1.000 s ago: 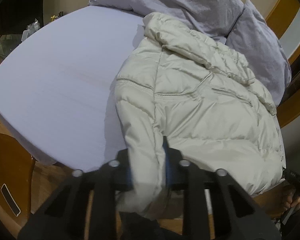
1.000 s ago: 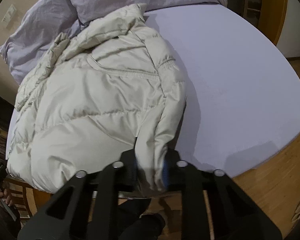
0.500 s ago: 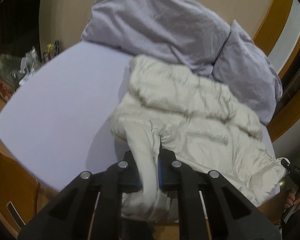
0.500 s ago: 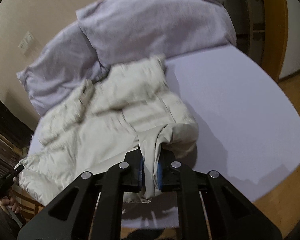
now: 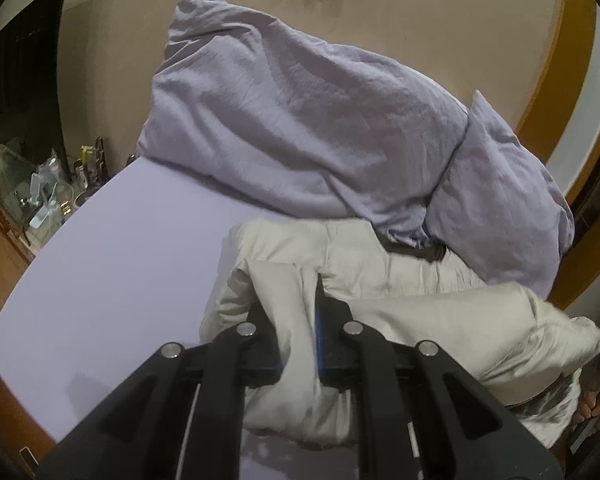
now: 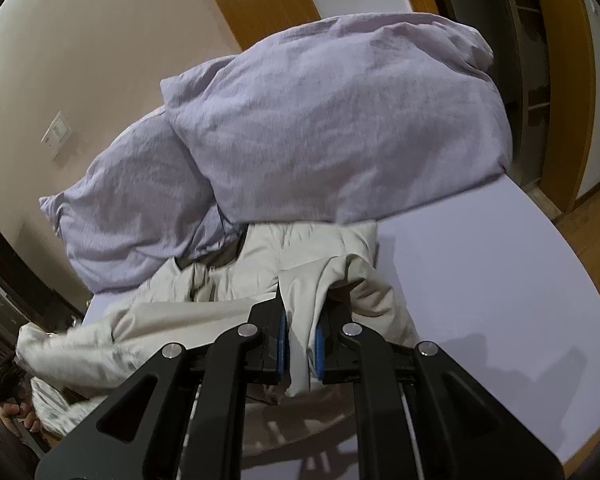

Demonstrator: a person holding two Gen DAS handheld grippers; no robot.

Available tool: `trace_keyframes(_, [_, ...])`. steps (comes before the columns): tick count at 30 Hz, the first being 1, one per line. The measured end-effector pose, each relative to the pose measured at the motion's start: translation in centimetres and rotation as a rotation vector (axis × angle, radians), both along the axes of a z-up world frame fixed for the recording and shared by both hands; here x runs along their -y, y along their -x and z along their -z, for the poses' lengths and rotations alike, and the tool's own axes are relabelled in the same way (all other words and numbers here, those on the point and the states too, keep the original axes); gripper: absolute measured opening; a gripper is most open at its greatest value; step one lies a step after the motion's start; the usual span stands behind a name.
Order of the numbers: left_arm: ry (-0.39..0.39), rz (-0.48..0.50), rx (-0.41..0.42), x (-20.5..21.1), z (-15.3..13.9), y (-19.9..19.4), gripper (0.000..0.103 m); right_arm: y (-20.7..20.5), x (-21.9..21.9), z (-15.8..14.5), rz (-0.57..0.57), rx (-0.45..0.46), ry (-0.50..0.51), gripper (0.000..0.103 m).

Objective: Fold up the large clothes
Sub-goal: 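Lift the hem and fold it toward the collar with both grippers, then release the hem and press the folded jacket flat with both grippers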

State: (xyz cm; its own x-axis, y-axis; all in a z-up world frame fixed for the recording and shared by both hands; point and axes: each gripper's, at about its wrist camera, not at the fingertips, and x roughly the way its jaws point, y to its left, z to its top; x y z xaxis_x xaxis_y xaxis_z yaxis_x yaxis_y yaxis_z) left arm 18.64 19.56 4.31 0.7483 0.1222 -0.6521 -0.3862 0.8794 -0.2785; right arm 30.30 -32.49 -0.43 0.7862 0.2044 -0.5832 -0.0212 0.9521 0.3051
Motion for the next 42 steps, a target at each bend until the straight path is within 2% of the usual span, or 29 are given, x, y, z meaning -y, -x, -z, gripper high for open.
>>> trace_keyframes(9, [-0.029, 0.012, -0.034, -2.2, 0.7, -8.2, 0.012, -8.0, -1.1, 0.7, 0.055, -0.003, -0.001, 0.011])
trace_keyframes(11, [-0.031, 0.013, -0.052, -2.7, 1.4, -10.1, 0.012, -10.6, -1.4, 1.7, 0.078, -0.022, 0.007, 0.012])
trace_keyframes(17, [-0.039, 0.013, -0.119, -3.8, 4.1, -15.4, 0.012, -14.3, -1.7, 3.6, 0.11, -0.06, 0.036, 0.012])
trace_keyframes(18, [-0.037, 0.012, -0.128, -4.0, 4.5, -16.2, 0.012, -15.9, -1.7, 4.5, 0.13, -0.081, 0.046, 0.013])
trace_keyframes(25, [0.002, -0.022, -0.193, -5.9, 7.9, -21.8, 0.014, -20.1, -1.8, 7.0, 0.171, -0.152, 0.067, 0.014])
trace_keyframes(30, [0.047, -0.043, -0.268, -6.7, 9.1, -23.5, 0.019, -20.7, -2.3, 7.2, 0.153, -0.175, 0.083, 0.028])
trace_keyframes(33, [0.082, -0.024, -0.272, -7.1, 8.8, -23.8, 0.025, -19.7, -2.3, 6.2, 0.147, -0.149, 0.096, 0.045])
trace_keyframes(35, [0.088, -0.01, -0.27, -7.3, 8.1, -23.7, 0.033, -18.7, -2.6, 5.3, 0.149, -0.118, 0.124, 0.062])
trace_keyframes(36, [0.084, -0.007, -0.269, -7.2, 7.8, -23.6, 0.035, -18.4, -2.6, 4.9, 0.146, -0.106, 0.133, 0.064])
trace_keyframes(38, [0.078, -0.002, -0.257, -6.9, 6.7, -23.4, 0.047, -17.3, -3.0, 4.2, 0.121, -0.096, 0.137, 0.065])
trace_keyframes(42, [0.045, -0.005, -0.212, -6.1, 4.2, -22.6, 0.062, -15.1, -4.9, 3.6, 0.04, -0.092, 0.142, 0.065])
